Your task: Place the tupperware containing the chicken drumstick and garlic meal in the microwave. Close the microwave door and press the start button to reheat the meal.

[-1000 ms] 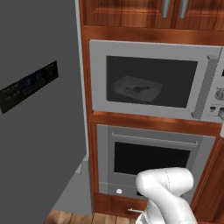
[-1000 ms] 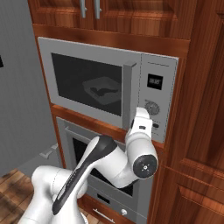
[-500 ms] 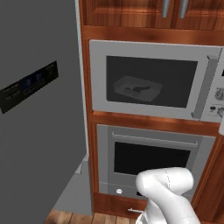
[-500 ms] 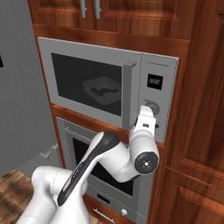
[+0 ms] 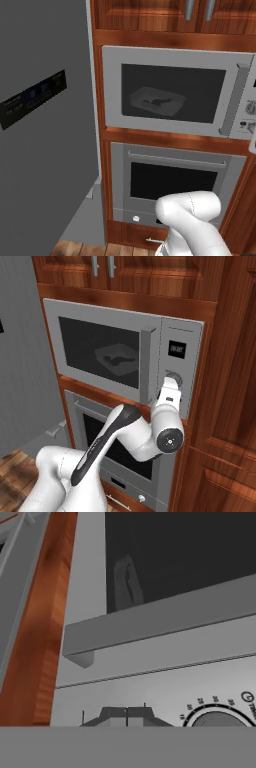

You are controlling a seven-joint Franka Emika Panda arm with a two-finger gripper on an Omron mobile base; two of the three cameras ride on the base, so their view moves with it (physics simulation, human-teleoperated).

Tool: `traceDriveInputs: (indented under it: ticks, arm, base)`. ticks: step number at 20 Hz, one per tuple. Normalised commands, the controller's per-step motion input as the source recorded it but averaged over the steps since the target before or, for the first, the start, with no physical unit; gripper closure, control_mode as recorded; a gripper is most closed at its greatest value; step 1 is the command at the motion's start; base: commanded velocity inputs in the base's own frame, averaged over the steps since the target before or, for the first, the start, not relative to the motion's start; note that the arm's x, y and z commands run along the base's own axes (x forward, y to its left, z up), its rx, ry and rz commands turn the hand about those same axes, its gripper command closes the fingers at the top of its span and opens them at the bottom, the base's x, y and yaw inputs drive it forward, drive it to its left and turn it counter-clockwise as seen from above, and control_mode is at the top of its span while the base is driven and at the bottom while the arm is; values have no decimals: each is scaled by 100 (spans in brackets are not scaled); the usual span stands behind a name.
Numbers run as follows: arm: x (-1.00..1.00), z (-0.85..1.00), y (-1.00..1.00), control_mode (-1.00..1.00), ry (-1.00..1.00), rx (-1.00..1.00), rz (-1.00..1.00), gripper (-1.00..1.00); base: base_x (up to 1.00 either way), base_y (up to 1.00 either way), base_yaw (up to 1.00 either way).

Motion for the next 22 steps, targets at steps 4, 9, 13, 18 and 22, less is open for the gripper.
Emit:
traceDriveInputs:
  ticks: [4, 9, 13, 18, 22]
  arm:
    - [18, -6, -8, -100, 0, 0, -1, 100]
    - [18, -13, -7, -100, -2, 0, -1, 100]
    - [19, -14, -6, -100, -2, 0, -1, 100]
    - [21, -11, -5, -100, -2, 0, -2, 100]
    - [22, -10, -5, -100, -2, 0, -2, 100]
  base:
    - [0, 0, 0]
    - [0, 0, 0]
    - [0, 0, 0]
    - [0, 0, 0]
    - [0, 0, 0]
